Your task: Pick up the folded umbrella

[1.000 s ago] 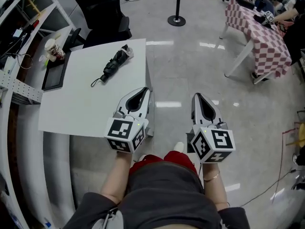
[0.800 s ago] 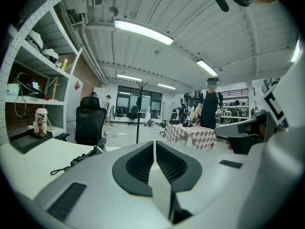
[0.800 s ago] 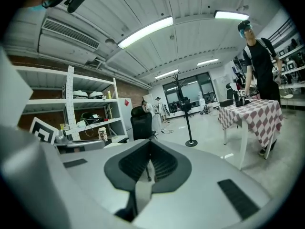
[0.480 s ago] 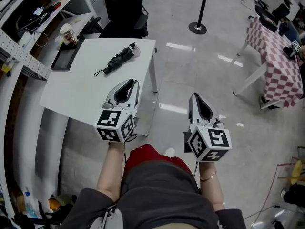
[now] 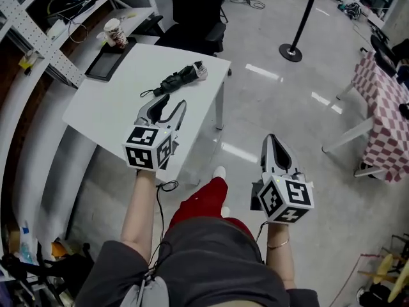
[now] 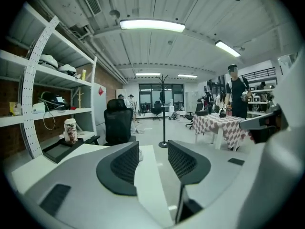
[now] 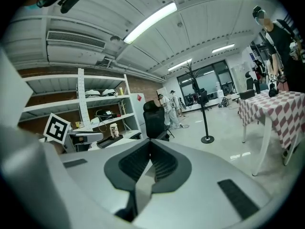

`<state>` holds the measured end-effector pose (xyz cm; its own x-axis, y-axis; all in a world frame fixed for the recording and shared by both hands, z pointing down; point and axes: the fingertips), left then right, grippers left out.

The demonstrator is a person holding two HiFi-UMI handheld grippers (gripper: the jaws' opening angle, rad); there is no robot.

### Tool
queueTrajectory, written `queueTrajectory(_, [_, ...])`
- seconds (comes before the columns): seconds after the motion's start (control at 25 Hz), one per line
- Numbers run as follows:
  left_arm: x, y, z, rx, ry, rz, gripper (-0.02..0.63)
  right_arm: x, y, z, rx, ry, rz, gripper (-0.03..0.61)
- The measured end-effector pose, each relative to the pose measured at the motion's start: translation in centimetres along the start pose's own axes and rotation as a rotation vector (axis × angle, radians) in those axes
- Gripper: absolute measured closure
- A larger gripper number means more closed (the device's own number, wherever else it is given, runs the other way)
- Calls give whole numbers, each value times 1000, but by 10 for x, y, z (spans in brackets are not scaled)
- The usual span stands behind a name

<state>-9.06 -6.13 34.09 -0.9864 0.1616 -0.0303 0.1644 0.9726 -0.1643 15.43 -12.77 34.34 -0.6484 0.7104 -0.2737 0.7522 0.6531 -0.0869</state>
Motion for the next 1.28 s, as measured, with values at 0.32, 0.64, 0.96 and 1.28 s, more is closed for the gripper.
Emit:
queueTrajectory(0.32, [46,-52,-24,99,-38,21,370,-9,-53,-7,52,25,46,560])
queueTrajectory(0.64, [87,-113,-61,221,-52,11,344,-8,-142,-18,125,42,116,560])
queueTrajectory(0.96, [118,-145,-111,348,-54,-7,333,9,-214,-36,208,62,193,560])
queueTrajectory(1.28, [135,-167,-155,475,-263,-27,324,12,-254,-52,279,85,223,560])
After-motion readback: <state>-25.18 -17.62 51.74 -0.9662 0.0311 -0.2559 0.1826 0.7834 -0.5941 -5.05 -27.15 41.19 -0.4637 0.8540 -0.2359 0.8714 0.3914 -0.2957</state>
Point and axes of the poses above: the fingertips, and each gripper's own axes: y backward along the fingers, x to its left, z out of its top, and after that the axes turned 8 degrees about -x, right-handed
